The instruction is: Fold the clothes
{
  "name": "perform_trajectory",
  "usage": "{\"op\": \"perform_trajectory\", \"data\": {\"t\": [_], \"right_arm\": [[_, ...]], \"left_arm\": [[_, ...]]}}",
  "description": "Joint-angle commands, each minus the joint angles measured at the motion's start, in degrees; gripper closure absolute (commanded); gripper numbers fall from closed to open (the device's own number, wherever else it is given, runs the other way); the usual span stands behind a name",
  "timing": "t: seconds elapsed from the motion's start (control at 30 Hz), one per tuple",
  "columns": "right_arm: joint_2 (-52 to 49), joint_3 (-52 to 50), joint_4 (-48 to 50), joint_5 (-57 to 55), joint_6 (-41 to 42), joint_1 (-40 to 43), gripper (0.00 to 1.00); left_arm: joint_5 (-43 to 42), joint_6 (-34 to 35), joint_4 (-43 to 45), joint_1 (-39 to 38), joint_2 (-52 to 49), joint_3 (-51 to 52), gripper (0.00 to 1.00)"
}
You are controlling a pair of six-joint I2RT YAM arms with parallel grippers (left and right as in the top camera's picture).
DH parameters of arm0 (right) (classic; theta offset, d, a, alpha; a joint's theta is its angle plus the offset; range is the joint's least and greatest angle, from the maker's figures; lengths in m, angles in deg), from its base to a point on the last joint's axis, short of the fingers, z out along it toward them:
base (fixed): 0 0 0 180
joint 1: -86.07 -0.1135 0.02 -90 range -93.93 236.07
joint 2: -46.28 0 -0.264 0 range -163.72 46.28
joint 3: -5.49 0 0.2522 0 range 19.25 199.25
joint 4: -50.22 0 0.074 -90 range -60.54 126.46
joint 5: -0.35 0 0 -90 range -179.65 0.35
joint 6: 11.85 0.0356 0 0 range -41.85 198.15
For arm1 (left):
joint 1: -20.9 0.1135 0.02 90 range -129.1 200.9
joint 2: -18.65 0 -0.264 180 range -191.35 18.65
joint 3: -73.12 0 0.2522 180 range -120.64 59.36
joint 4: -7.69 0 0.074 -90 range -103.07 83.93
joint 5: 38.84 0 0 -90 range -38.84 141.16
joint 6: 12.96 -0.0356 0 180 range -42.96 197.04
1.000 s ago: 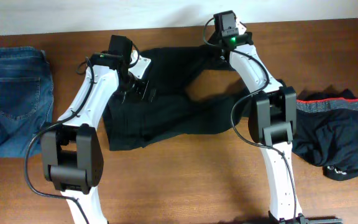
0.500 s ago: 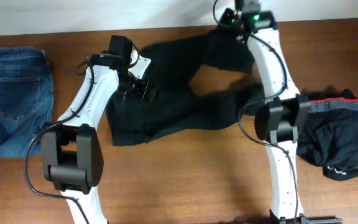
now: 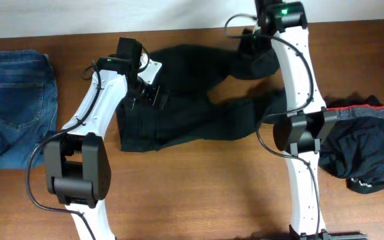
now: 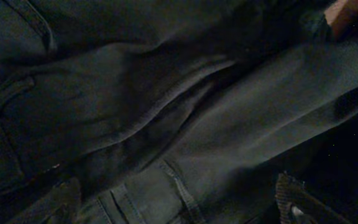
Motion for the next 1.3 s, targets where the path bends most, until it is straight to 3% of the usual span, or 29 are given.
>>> {"op": "perform_trajectory", "data": {"t": [0.0,0.03,0.1,0.13,0.27,0.43,0.57,0.73,0.9,1.13,1.27], "right_arm": [[1.0,-3.0,-1.1,6.2,-5.6,-3.2,0.96],[1.1,-3.4,-1.5,7.1,-6.9,-3.9,0.95],[1.1,-3.5,-3.0,8.1,-9.1,-5.6,0.59],[1.1,-3.5,-3.5,8.1,-9.6,-6.2,0.47],[1.5,-3.4,-4.6,8.2,-9.6,-7.3,0.27],[3.6,-0.4,-4.7,8.3,-9.6,-4.8,0.19],[4.9,2.3,-5.1,15.0,-9.7,2.9,0.12],[4.9,2.3,-5.9,29.8,-14.9,11.8,0.11],[4.9,2.3,-7.6,31.7,-17.1,16.5,0.11],[3.2,1.6,-4.4,33.2,-1.6,26.2,0.12],[1.9,-1.0,-0.8,33.6,1.7,28.4,0.12]], "left_arm": [[-0.3,0.5,0.5,0.1,-0.2,-0.7,0.01],[-0.3,0.5,0.6,0.1,-0.2,-0.7,0.01],[-0.3,0.5,0.9,0.1,-0.2,-0.7,0.01],[-0.3,0.5,1.1,0.1,-0.2,-0.7,0.01],[-0.3,0.5,1.5,0.1,-0.2,-0.7,0.01],[-0.3,0.5,1.5,0.1,-0.2,-0.7,0.01],[-0.3,0.5,1.5,0.1,-0.2,-0.7,0.01],[-0.3,0.5,1.5,0.1,-0.2,-0.7,0.01],[-0.3,0.5,1.6,0.1,-0.2,-0.7,0.01],[-0.3,0.5,1.6,0.1,-0.2,-0.7,0.01],[-0.3,0.5,1.6,0.1,-0.2,-0.7,0.01]]}}
